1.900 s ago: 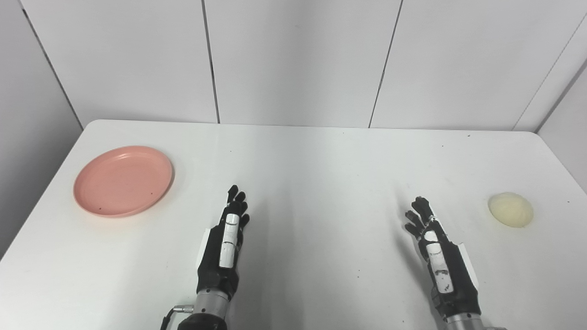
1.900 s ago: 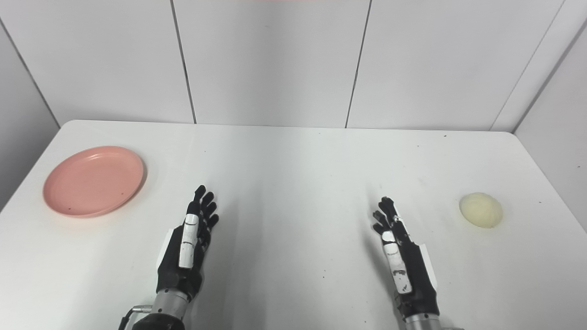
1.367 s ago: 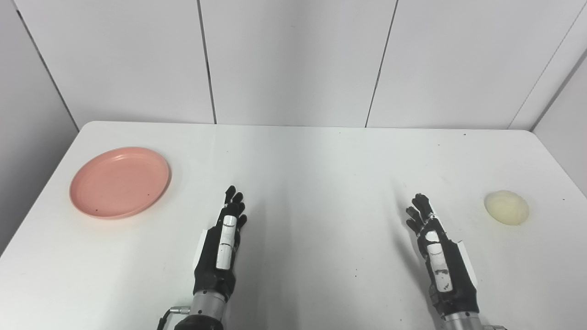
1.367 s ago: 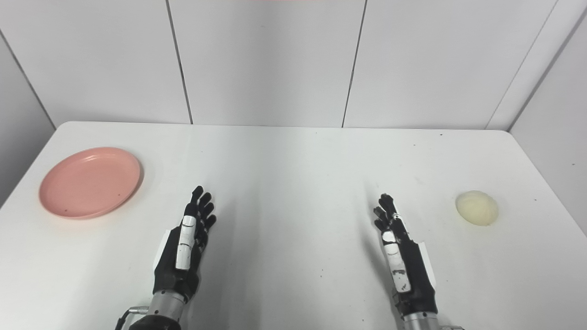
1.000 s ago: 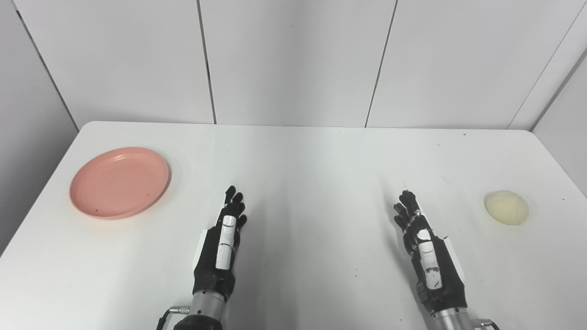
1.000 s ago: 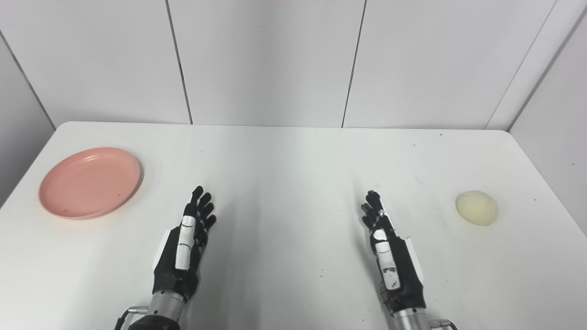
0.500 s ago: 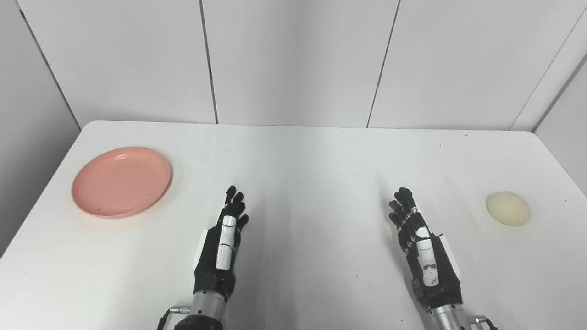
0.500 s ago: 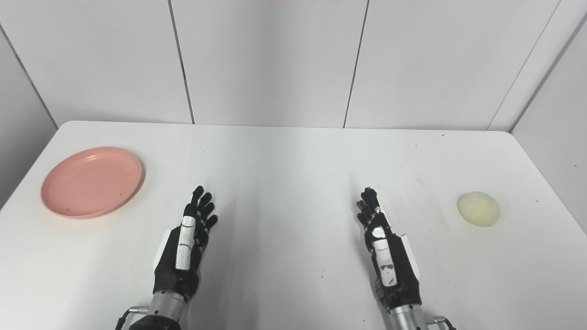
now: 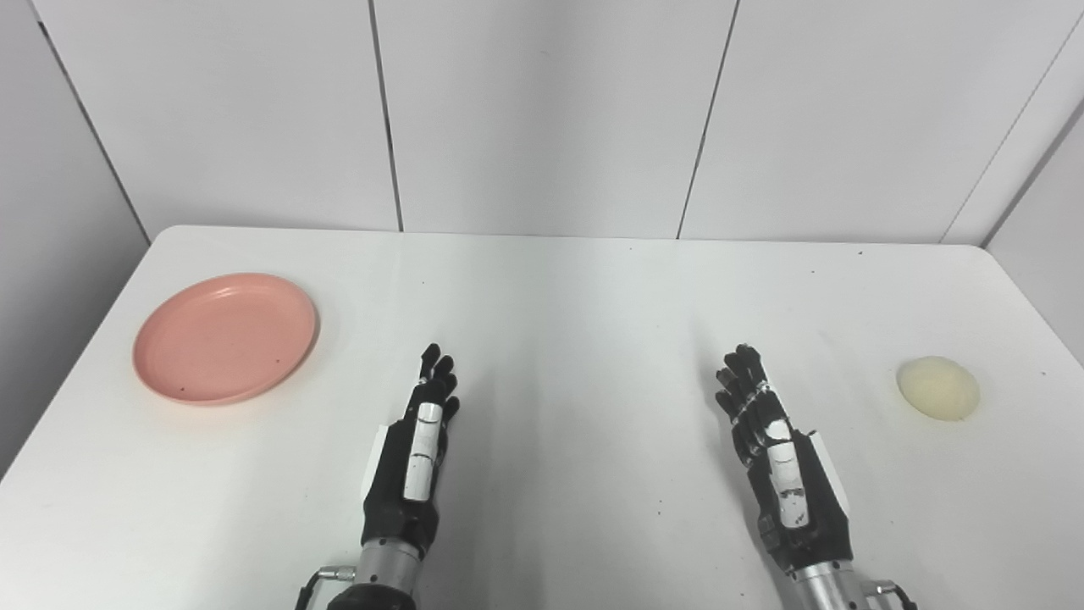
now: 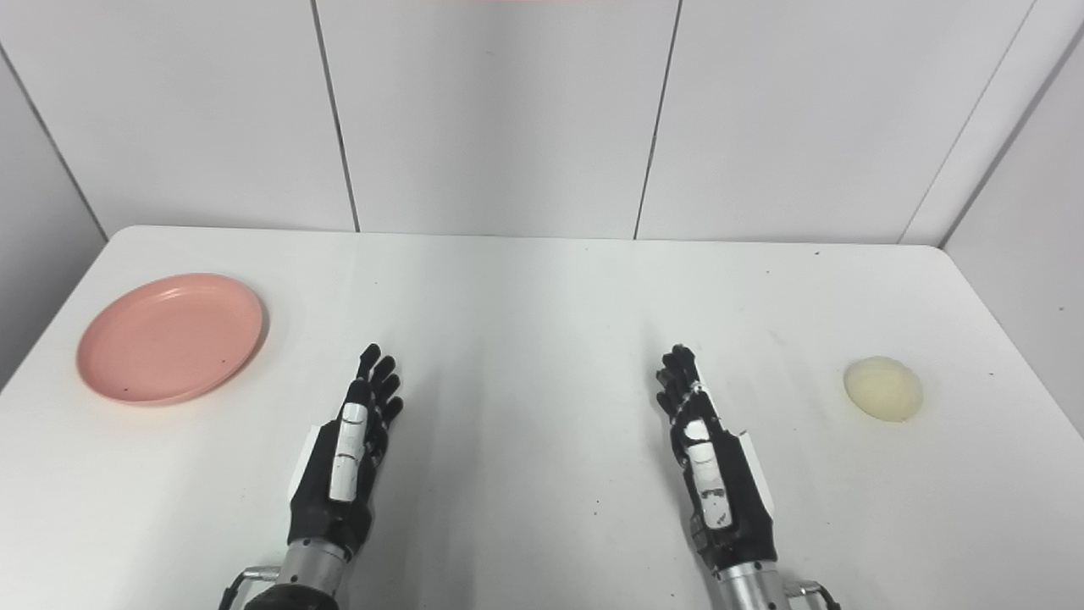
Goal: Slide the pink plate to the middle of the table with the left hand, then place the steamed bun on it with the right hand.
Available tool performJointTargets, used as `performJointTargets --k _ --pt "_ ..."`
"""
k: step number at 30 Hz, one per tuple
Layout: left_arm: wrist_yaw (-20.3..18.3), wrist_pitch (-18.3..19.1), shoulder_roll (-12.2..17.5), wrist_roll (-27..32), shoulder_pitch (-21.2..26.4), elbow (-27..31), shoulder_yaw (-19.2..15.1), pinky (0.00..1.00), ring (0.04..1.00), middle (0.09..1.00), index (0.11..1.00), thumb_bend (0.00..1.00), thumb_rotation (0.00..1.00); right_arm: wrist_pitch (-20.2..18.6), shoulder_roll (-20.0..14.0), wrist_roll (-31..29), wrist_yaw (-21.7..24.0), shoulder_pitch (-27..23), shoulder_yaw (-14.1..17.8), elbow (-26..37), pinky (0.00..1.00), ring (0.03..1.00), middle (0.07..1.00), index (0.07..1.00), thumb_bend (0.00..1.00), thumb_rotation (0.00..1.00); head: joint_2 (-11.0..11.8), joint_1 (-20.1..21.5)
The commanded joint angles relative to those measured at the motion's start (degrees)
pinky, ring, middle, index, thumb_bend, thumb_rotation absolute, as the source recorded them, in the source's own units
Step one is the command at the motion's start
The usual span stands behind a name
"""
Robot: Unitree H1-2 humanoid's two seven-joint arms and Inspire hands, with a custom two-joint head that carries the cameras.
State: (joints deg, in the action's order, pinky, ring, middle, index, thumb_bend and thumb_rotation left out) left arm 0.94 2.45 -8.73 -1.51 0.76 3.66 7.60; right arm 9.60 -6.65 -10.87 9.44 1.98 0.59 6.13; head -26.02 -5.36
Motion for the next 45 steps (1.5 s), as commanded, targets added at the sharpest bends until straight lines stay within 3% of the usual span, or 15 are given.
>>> performJointTargets --k 1,14,22,35,45 --pt "0.66 -1.32 -1.0 -0.76 0.89 -1.02 0.54 1.0 1.0 1.0 1.0 0.7 0.98 2.61 -0.24 -0.54 0.75 0.76 0.47 -3.83 1.0 0.989 0.982 0.993 0.84 0.97 0.4 -1.12" --pt "3.34 -6.41 -2.4 -5.74 3.12 -8.26 2.0 1.0 1.0 1.0 1.0 0.62 1.0 4.29 -2.66 -2.63 2.61 -0.56 1.96 -8.68 1.0 1.0 1.0 1.0 0.81 1.0 4.56 -8.1" --pt "3.79 -9.17 -1.91 -5.44 4.29 -11.74 2.07 1.0 1.0 1.0 1.0 0.65 1.0 4.94 -2.76 -2.53 2.97 -1.23 2.0 -10.87 1.0 1.0 1.0 1.0 0.82 1.0 6.47 -8.07" --pt "3.45 -9.77 -1.25 -5.41 3.62 -11.18 2.33 1.0 1.0 1.0 1.0 0.65 1.0 5.15 -2.15 -1.14 2.51 -0.79 1.7 -10.0 1.0 0.994 0.999 1.0 0.85 1.0 5.88 -7.29" --pt "3.57 -17.03 -0.89 -5.26 3.99 -10.02 2.12 1.0 1.0 1.0 1.0 0.68 1.0 4.37 -1.79 -0.33 2.26 0.25 1.31 -7.8 1.0 0.985 0.987 1.0 0.85 1.0 4.75 -7.12"
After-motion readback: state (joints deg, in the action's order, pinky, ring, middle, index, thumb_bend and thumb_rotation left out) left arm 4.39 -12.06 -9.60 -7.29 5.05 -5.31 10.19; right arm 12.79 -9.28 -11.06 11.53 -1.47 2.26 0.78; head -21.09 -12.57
